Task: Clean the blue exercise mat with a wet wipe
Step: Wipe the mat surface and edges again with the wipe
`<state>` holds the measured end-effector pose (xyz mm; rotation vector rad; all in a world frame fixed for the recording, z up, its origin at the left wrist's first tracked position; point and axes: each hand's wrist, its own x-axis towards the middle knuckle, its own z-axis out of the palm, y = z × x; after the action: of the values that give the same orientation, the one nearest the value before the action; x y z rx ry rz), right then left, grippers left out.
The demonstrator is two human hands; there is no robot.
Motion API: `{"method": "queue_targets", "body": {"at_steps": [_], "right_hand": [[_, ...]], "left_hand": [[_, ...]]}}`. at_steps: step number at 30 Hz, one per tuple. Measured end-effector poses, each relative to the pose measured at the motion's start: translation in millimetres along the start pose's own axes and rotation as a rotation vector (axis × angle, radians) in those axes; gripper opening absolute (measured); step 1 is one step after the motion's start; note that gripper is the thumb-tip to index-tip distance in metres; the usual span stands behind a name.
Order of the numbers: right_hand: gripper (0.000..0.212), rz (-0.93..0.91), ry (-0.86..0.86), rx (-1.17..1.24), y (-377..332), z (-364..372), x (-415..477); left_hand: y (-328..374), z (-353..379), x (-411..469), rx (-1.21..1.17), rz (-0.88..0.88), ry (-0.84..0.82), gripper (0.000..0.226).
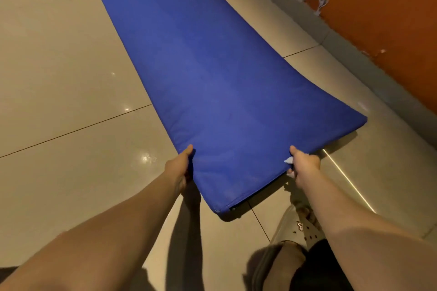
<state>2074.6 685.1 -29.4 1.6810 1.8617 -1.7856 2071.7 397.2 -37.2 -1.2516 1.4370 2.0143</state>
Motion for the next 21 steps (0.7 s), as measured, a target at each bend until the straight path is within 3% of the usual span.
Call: {"method": "queue_targets", "body": {"at_steps": [2, 5, 8, 10, 12, 16, 21], "right_hand": [[0.04, 0.094, -0.016, -0.057, 15.3, -0.4, 8.6], [0.047, 0.204, -0.068, -0.087, 25.0, -1.3, 22.6], [0.041, 0.152, -0.092, 0.009, 37.1, 2.1, 24.9], [0.036, 0.082, -0.11, 0.06, 41.4, 8.4, 25.7], [0.033, 0.006, -0.144, 0.101, 34.3, 20.1, 26.5], [0.035, -0.037, -0.113, -0.024, 12.4, 53.2, 36.9], [0.038, 0.054, 0.001, -0.124, 28.0, 67.3, 57.6]], "left_hand": [[9.6, 14.8, 1.0, -0.008, 0.14, -0.015, 0.045], [26.0, 43.3, -10.6, 0.112, 0.456, -0.022, 0.029], [25.8, 41.6, -30.8, 0.335, 0.76, 0.043, 0.019], [19.8, 27.3, -23.4, 0.408, 0.825, 0.094, 0.028], [22.7, 9.8, 8.7, 0.511, 0.751, 0.126, 0.04], [50.9, 6.7, 83.3, 0.647, 0.235, 0.16, 0.059], [42.3, 6.9, 101.7, 0.662, 0.176, 0.135, 0.058]]}}
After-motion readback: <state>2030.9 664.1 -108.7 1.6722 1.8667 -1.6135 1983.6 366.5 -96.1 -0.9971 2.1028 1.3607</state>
